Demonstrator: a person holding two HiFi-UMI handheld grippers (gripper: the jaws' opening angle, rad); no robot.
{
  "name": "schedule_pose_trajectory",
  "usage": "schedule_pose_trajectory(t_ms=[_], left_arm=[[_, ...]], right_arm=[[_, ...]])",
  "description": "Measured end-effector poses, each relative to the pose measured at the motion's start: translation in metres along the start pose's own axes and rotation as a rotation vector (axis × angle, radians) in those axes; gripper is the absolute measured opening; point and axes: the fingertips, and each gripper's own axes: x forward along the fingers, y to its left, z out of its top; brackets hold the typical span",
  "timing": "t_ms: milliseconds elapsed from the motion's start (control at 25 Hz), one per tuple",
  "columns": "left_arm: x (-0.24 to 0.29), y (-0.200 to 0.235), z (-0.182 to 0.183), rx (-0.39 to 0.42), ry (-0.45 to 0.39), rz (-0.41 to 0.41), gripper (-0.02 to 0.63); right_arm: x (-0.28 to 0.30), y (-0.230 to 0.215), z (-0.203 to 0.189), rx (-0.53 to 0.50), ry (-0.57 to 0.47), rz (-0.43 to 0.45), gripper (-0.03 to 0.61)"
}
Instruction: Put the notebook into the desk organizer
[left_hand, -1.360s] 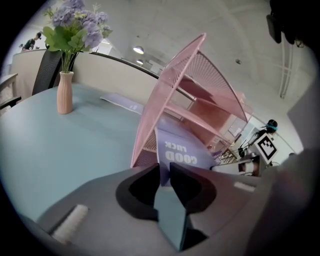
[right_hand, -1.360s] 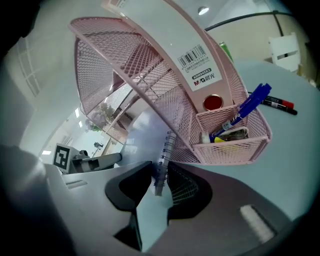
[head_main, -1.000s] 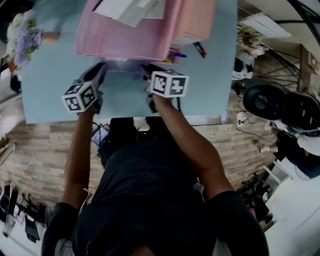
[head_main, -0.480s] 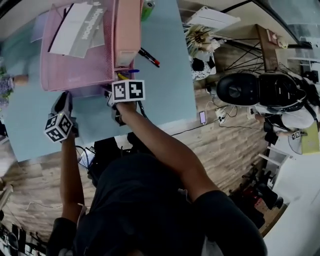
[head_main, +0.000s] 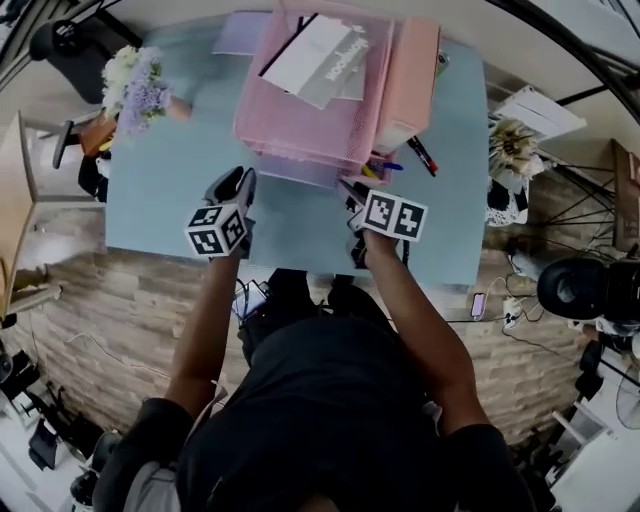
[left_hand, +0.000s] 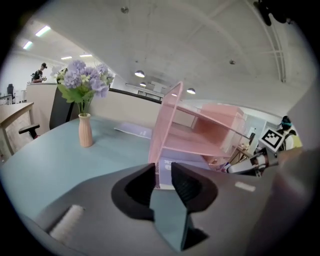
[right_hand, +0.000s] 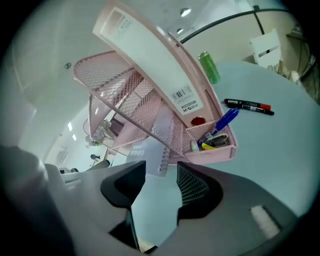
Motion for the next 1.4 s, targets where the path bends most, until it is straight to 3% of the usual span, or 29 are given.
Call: schedule_pose_trajectory(t_ms=[200,520,640,760,960,1160,1400], left_arm=[[-0.035,-0.006,0.018,0.026,-0.053,0.019,0.147],[-0.107,-0.018,0.071,0.086,-0.2,0.049,0.146],[-0.134,-0.029,0.088,0.115,-0.239,0.036,0.146],[-0.161,-0.044,0.099,0.139,-0.28,0.023,0.146],[-0.207,-0.077,0.118,0.197,-0.348,-0.01,0.146],[-0.246,-0.109,0.124,0.262,-0.385,-0.029,0.146],[-0.268,-0.129,0.115,0.261,-0.405,-0.026,0.146]], right_arm=[[-0.038,0.023,0.013,-0.036,-0.08,0.087,0.175],[-0.115,0.121,0.049,-0.164,-0.221,0.376,0.173],[-0.151,0.166,0.055,-0.288,-0.248,0.484,0.172],[-0.188,0.209,0.054,-0.496,-0.279,0.562,0.149],[-0.235,0.244,0.045,-0.693,-0.296,0.591,0.098],[-0.267,0.255,0.035,-0.797,-0.322,0.586,0.083],[-0.29,0.248,0.036,-0.851,-0.355,0.567,0.074]])
